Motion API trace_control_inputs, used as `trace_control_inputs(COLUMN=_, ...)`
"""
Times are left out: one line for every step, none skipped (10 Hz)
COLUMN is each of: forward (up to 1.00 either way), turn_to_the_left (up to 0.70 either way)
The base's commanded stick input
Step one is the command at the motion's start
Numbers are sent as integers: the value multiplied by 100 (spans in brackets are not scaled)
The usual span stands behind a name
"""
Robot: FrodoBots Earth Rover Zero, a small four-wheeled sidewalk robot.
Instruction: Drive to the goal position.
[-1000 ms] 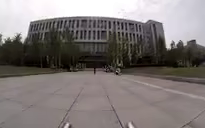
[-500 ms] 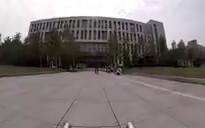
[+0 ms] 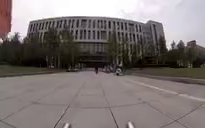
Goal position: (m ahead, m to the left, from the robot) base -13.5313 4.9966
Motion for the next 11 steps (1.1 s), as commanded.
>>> trace_control_inputs(forward=0, turn_to_the_left=85)
trace_control_inputs(forward=0, turn_to_the_left=85)
trace_control_inputs(forward=0, turn_to_the_left=85)
trace_control_inputs(forward=0, turn_to_the_left=85)
trace_control_inputs(forward=0, turn_to_the_left=85)
trace_control_inputs(forward=0, turn_to_the_left=85)
trace_control_inputs(forward=0, turn_to_the_left=85)
trace_control_inputs(forward=0, turn_to_the_left=85)
trace_control_inputs(forward=0, turn_to_the_left=85)
trace_control_inputs(forward=0, turn_to_the_left=85)
trace_control_inputs(forward=0, turn_to_the_left=85)
